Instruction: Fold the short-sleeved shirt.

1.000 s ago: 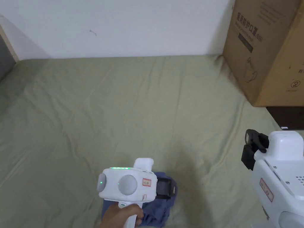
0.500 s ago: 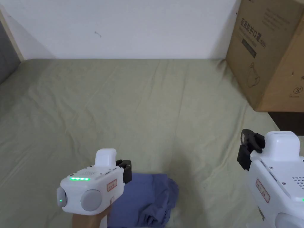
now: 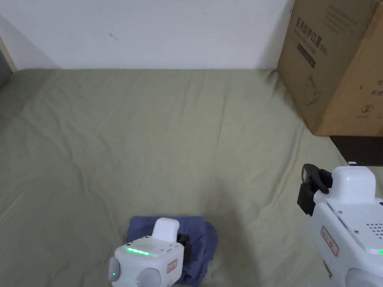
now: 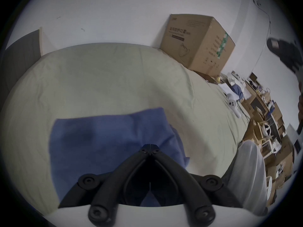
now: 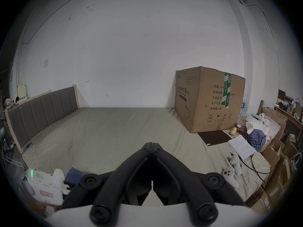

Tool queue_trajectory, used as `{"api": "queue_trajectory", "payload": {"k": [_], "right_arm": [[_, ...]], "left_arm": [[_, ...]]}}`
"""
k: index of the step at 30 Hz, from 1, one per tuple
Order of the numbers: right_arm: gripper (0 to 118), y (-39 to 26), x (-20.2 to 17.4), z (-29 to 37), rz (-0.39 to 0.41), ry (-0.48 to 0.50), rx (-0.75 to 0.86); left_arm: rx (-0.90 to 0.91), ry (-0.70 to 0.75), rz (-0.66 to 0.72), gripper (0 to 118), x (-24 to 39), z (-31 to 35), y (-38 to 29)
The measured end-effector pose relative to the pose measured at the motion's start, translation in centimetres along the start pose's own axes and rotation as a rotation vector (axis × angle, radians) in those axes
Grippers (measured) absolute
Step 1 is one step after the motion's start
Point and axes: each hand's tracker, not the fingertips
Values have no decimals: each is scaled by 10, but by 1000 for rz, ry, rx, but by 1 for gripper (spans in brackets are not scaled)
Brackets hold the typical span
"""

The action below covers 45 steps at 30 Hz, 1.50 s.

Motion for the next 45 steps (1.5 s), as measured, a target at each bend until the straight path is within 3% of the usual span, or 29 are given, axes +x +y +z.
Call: {"api": "queue_trajectory", "payload": {"k": [8, 15, 24, 31, 45], "right_arm": [[0, -4, 9, 1, 4, -17, -16], [0, -4, 10, 3, 0, -23, -17], [0, 14, -6, 10, 11, 8, 38], [0, 26, -26, 11, 9, 47, 77], [0, 41, -65, 10, 30, 36, 154]], "left_arm": [[-34, 19, -55, 0, 28, -38, -28], [-24, 43, -80, 0, 33, -32, -27], [271, 30, -96, 0, 23, 65, 35], [451, 156, -178, 0, -9, 143, 85], [631, 401, -119, 0, -82, 230, 104]]}}
